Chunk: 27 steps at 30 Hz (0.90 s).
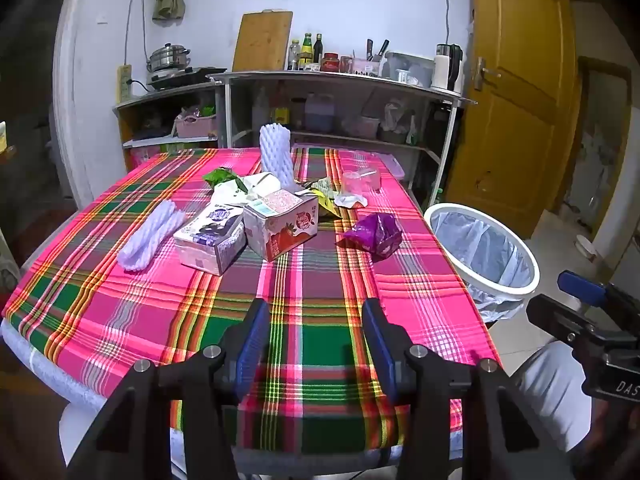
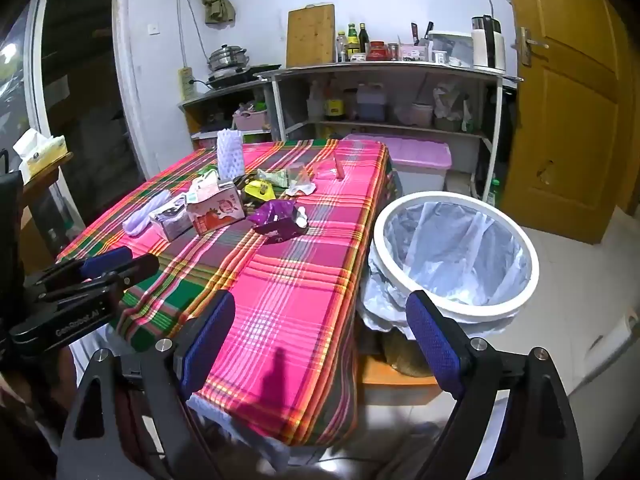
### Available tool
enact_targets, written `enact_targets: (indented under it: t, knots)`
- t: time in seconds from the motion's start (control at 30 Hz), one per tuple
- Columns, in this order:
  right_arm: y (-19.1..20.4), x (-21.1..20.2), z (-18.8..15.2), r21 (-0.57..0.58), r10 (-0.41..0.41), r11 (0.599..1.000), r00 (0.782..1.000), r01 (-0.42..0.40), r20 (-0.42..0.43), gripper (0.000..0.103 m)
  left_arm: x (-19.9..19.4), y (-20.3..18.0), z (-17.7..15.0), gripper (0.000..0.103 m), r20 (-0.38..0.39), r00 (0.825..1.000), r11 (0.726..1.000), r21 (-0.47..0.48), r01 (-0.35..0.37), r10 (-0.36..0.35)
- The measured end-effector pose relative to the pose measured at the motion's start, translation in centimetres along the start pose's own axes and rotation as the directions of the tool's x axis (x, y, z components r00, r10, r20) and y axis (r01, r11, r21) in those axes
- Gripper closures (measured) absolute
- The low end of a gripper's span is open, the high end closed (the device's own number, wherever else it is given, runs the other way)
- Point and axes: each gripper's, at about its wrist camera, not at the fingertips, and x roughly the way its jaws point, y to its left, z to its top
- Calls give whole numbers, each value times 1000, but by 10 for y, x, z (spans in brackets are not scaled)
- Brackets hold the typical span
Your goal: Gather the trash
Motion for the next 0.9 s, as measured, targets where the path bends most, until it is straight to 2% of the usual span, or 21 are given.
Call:
enact_targets:
  t: [0.2,0.3,0.9]
  knots:
    - [0,-1,0,5,4,1000,1000,-4,1,15,1,1,1,55,-2,1000,1000,-13,18,-18]
    - [-1,0,1,3,5,1000,1000,-5,-2,15,1,3,-3,55,11,1000,1000,-8,-2,2]
    - [2,-4,1,0,0,1000,1000,0,6,15,-11,-2,2,55,33,999,1000,5,13,-13]
